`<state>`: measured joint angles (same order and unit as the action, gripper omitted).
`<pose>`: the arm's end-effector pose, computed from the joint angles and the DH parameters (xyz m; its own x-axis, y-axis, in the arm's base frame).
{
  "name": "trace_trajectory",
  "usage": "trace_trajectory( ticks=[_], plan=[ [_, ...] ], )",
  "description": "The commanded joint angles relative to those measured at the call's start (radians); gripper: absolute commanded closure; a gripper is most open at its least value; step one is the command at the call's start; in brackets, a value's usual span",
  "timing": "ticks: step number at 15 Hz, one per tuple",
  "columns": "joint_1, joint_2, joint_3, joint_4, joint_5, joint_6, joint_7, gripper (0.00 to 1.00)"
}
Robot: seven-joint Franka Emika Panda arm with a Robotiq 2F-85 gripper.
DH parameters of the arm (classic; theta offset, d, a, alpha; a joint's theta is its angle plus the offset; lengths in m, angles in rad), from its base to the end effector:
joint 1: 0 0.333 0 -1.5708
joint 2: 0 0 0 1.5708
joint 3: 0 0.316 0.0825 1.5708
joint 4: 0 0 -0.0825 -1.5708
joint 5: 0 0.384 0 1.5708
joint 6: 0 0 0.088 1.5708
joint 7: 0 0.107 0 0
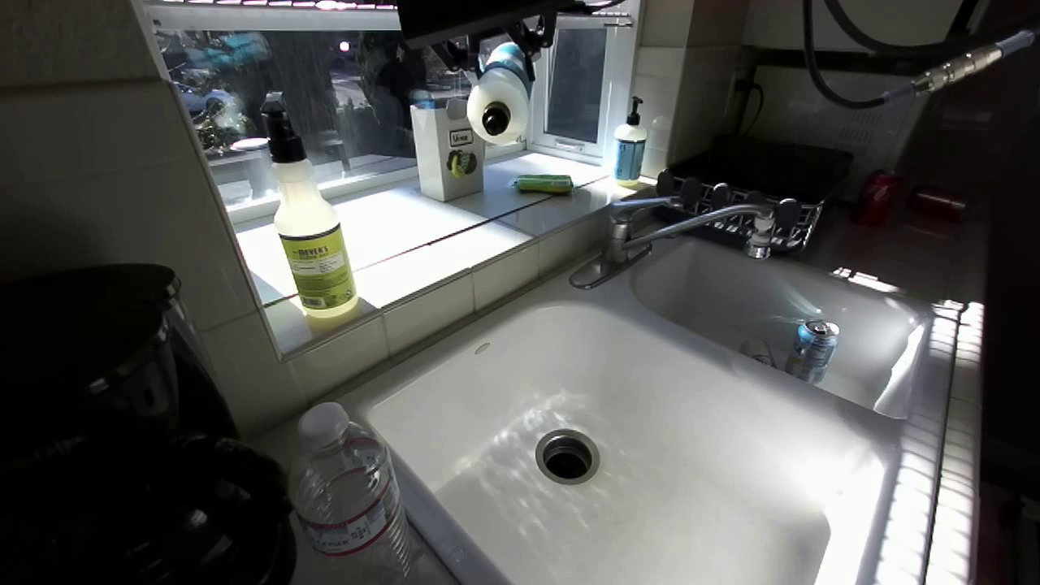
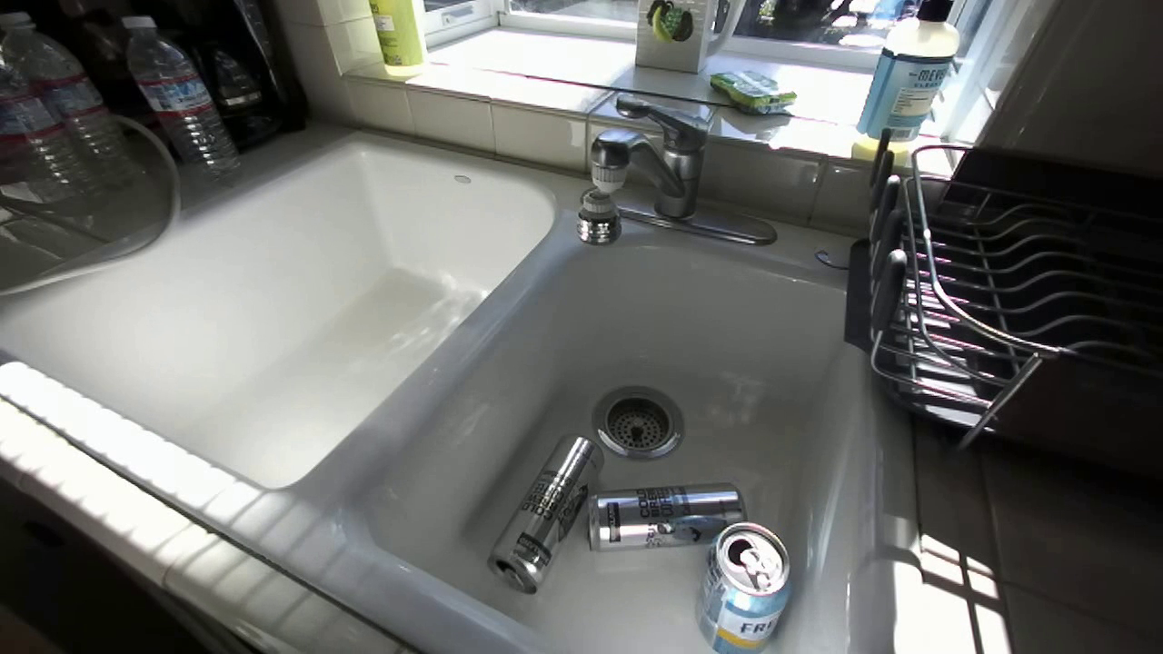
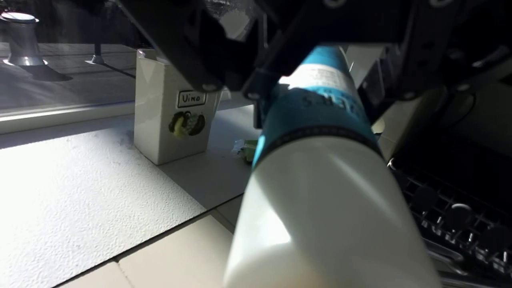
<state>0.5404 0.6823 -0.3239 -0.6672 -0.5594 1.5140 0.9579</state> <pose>0.6832 0.2032 0.6409 0.6047 -0.4362 0.6664 -0.7206 -0.6561 0.2244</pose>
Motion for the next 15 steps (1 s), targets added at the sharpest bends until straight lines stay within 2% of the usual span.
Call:
trace_trajectory(
  ticks=[1, 8, 15],
  plan=[
    [0.041, -0.033, -0.026, -0.042, -0.082, -0.021, -0.066, 0.69],
    [0.111, -0.051, -0.054, -0.075, -0.22, -0.016, -0.095, 0.69],
    [0.177, -0.089, -0.089, -0.19, -0.344, -0.002, -0.052, 0.69]
  ],
)
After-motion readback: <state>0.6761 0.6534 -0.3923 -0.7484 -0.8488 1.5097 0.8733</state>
